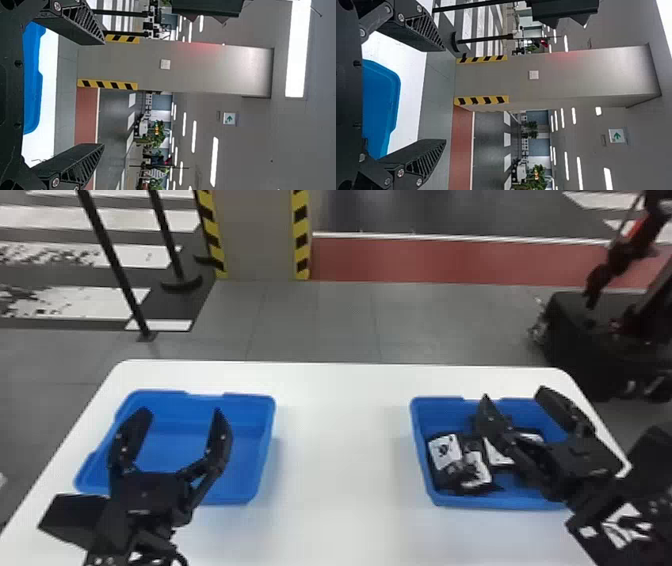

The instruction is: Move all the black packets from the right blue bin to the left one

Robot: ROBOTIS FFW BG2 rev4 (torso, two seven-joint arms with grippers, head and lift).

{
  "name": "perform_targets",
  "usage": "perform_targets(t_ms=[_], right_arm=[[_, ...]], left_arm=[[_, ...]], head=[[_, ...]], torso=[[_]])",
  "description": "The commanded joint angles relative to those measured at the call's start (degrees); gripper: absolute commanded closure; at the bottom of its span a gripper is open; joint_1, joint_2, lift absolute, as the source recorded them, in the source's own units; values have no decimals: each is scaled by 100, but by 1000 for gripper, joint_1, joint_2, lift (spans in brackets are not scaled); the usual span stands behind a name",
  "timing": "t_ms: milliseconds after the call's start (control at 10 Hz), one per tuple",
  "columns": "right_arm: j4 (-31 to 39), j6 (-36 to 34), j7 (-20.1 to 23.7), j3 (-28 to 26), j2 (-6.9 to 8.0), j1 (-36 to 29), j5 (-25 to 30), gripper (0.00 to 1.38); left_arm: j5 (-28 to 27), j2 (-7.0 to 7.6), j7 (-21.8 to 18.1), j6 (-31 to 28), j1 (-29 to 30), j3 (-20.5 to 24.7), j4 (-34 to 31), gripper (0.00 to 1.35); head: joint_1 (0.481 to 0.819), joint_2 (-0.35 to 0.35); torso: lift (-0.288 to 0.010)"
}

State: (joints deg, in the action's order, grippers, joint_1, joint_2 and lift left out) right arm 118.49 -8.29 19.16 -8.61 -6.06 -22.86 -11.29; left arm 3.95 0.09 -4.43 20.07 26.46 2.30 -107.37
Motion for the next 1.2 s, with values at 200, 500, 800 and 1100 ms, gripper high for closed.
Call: perform_targets(t_ms=[200,500,800,1100], right_arm=[[-1,0,0,0,0,-20,-22,216],[-15,14,0,0,0,-34,-4,216],[-367,-169,0,0,0,50,48,216],[-550,-703,27,35,0,106,110,228]], left_arm=[[0,-24,-5,4,-3,-10,0,105],[9,-24,4,4,-3,-10,0,105],[9,-24,4,-24,-17,-10,0,105],[9,-24,-5,-38,-17,-10,-14,111]], head=[[695,-6],[695,-6],[695,-9],[695,-12]], torso=[[-110],[-110],[-110],[-110]])
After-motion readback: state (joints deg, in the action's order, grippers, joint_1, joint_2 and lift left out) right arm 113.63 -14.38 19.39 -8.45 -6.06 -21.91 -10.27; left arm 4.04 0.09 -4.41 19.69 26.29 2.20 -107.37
